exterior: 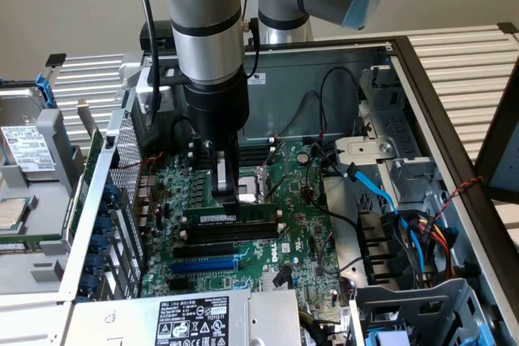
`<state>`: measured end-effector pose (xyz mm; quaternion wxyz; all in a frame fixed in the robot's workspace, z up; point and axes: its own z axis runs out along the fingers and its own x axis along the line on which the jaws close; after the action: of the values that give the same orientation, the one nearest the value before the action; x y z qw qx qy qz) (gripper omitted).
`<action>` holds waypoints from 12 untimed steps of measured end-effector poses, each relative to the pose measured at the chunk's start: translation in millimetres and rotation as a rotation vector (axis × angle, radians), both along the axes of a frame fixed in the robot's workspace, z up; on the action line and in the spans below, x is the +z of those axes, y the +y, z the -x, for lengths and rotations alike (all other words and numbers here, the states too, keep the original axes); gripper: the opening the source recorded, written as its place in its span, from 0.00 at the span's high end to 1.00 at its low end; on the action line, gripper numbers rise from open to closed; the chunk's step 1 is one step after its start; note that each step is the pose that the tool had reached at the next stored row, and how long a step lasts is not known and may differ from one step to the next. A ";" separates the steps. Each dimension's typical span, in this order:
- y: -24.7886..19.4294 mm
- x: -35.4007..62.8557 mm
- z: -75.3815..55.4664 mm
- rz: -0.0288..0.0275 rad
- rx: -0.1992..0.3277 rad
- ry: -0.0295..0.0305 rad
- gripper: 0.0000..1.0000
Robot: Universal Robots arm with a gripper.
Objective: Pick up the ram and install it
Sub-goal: 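Insert the ram into the slot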
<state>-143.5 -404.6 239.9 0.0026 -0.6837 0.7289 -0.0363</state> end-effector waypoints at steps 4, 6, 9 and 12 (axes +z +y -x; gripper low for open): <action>-1.4 0.0 0.0 0.0001 0.000 0.0001 0.88; -1.7 0.1 -0.1 0.0002 0.000 0.0001 0.88; -3.3 0.0 -0.1 0.0002 0.000 0.0001 0.88; -4.1 -0.4 -0.3 0.0002 -0.002 0.0001 0.88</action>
<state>-143.2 -408.7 239.6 0.0025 -0.6830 0.7295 -0.0363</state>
